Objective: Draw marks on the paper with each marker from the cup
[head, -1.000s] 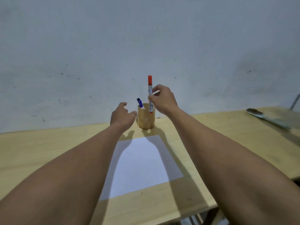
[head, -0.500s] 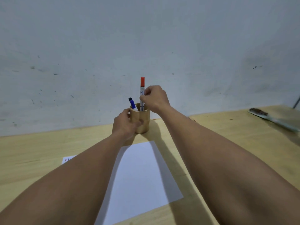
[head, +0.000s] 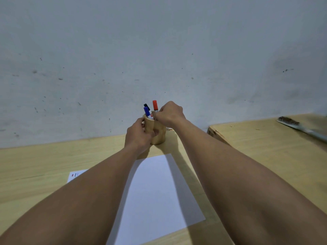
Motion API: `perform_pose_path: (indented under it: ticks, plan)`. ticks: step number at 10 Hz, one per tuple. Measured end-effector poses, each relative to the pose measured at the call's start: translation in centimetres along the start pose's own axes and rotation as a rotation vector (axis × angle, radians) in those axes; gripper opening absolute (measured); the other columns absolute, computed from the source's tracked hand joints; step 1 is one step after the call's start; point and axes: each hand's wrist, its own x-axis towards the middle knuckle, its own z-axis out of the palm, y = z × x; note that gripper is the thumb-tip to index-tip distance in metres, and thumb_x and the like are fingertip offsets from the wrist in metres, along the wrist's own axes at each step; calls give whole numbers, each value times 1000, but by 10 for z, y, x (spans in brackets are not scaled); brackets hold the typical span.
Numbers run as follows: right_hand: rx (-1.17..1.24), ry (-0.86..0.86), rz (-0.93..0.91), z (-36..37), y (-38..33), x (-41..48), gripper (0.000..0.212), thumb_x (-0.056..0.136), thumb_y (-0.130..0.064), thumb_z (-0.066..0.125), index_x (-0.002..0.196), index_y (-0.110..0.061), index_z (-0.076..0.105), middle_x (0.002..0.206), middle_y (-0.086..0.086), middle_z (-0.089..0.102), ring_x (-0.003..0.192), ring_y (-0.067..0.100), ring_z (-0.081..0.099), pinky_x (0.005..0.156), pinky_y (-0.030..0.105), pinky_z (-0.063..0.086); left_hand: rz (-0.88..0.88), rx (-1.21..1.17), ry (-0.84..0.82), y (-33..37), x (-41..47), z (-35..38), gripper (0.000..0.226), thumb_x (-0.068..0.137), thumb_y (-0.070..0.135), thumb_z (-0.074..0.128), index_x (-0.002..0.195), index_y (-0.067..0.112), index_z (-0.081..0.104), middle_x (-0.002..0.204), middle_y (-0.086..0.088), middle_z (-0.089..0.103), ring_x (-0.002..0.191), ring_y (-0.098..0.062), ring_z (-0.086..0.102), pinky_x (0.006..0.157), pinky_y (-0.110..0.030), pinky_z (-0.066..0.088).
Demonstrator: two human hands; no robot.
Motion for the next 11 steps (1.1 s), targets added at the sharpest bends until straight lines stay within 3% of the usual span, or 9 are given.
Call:
perform_pose_path:
  ticks: [3, 4, 5, 6, 7, 8, 9, 10, 11]
  plan:
    - [11, -29, 10, -10, 3, -6, 43, 82, -32, 68, 60, -18, 34, 62, 1, 35, 82, 27, 35, 51, 31, 24, -7, -12, 5, 1, -2, 1, 66, 81, 26, 81, 140, 20, 51, 124, -1, 65, 105, -20, 64, 83, -29, 50]
    - [17, -17, 14, -9, 3, -10, 22, 83, -24, 62, 67, -13, 52, 66, 3, 48, 84, 28, 46, 55, 30, 37, -7, -7, 8, 2, -2, 1, 67, 82, 25, 81, 141, 19, 50, 128, -2, 64, 108, -21, 63, 85, -29, 50]
    - [49, 0, -24, -11, 4, -17, 20, 87, -19, 59, 92, -9, 75, 89, 8, 70, 98, 31, 62, 77, 41, 60, -26, -2, 10, 3, -3, 2, 67, 82, 25, 81, 141, 19, 50, 129, -2, 64, 110, -22, 63, 87, -31, 51]
    - [82, 9, -59, -20, 4, -27, 27, 90, -15, 59, 113, -9, 72, 108, 11, 71, 102, 31, 67, 88, 45, 59, -40, 14, 17, 7, -4, 2, 68, 83, 25, 80, 143, 20, 48, 133, -3, 62, 114, -23, 61, 88, -31, 49]
    - [107, 20, -85, -32, 4, -38, 41, 92, -21, 59, 132, -13, 61, 119, 9, 67, 97, 23, 65, 82, 36, 57, -80, 51, 0, 14, -12, -7, 80, 82, 28, 81, 149, 18, 39, 141, -4, 55, 124, -24, 55, 88, -29, 44]
    - [112, 26, -124, -56, 1, -57, 45, 94, -28, 61, 138, -19, 56, 114, 3, 63, 81, 11, 58, 67, 25, 44, -102, 58, -15, 18, -26, -33, 79, 83, 34, 79, 150, 19, 40, 146, -7, 51, 130, -24, 51, 102, -35, 43]
    - [147, 26, -174, -92, -7, -85, 45, 94, -34, 65, 136, -22, 59, 123, 5, 67, 102, 18, 64, 86, 33, 50, -88, 66, -52, 29, -58, -71, 57, 87, 37, 74, 139, 21, 55, 136, -4, 58, 120, -18, 57, 93, -25, 48]
    - [291, -5, -278, -133, -30, -135, 34, 95, -32, 68, 128, -24, 66, 112, 3, 73, 99, 15, 71, 88, 38, 59, -35, -5, -28, 58, -112, -113, 33, 90, 33, 70, 121, 25, 68, 114, 9, 69, 104, -9, 64, 66, -6, 46]
    - [552, -21, -491, -189, -52, -211, 23, 95, -26, 68, 118, -25, 72, 109, 2, 75, 100, 14, 73, 86, 37, 60, 20, -125, -90, 71, -209, -131, 13, 90, 29, 69, 101, 27, 75, 89, 12, 75, 91, -7, 70, 78, -24, 56]
